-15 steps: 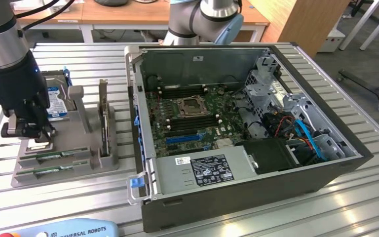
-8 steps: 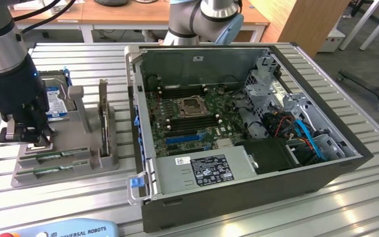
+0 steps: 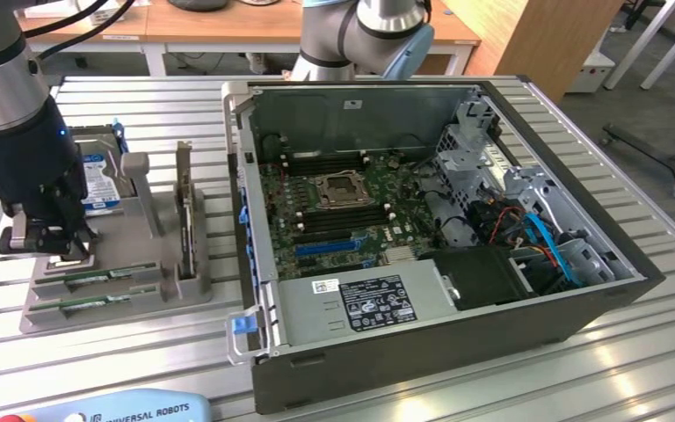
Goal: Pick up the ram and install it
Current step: 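Pick up the ram and move it above insertion slot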
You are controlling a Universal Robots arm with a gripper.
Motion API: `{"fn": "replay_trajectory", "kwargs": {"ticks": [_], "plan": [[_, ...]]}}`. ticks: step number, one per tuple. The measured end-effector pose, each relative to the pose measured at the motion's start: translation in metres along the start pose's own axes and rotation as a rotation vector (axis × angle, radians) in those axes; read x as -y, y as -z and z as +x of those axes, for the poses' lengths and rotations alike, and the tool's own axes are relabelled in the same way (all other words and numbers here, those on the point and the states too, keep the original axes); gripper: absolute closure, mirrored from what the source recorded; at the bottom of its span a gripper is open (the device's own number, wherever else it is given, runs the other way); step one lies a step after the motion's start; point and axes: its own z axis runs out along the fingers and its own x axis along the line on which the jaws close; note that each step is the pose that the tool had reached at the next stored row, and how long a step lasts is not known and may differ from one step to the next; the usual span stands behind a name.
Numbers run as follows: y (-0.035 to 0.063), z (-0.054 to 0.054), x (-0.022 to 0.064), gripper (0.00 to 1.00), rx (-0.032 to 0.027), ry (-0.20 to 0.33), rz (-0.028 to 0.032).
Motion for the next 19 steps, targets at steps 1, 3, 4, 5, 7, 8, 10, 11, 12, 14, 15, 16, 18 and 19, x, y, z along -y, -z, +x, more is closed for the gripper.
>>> {"fn": "replay_trajectory", "kwargs": {"ticks": [1,3,4,5,7,8,10,11,12,14,15,16,18,19], "plan": [[0.0000,0.000,0.0000,0.71,0.0000,0.000,0.0001],[-0.0010,0.000,0.0000,0.71,0.0003,0.000,0.0004],[-0.0022,0.000,0.0000,0.71,0.0002,0.000,0.0005],[-0.0036,0.000,0.0000,0.71,0.0000,0.000,0.0004],[-0.0071,0.000,0.0000,0.71,0.0001,0.000,0.0005],[-0.0088,0.000,0.0001,0.71,0.0001,0.000,0.0006],[-0.0118,0.000,0.0001,0.71,0.0001,0.000,0.0004],[-0.0132,0.001,0.0001,0.71,0.0001,0.000,0.0005],[-0.0146,0.001,0.0001,0.71,0.0000,0.000,0.0004],[-0.0173,0.001,0.0001,0.71,0.0001,0.000,0.0005],[-0.0185,0.001,0.0002,0.71,0.0001,0.000,0.0005],[-0.0199,0.001,0.0002,0.71,0.0000,0.000,0.0005],[-0.0222,0.001,0.0002,0.71,0.0000,0.000,0.0005],[-0.0234,0.001,0.0002,0.71,0.0001,0.000,0.0005]]}}
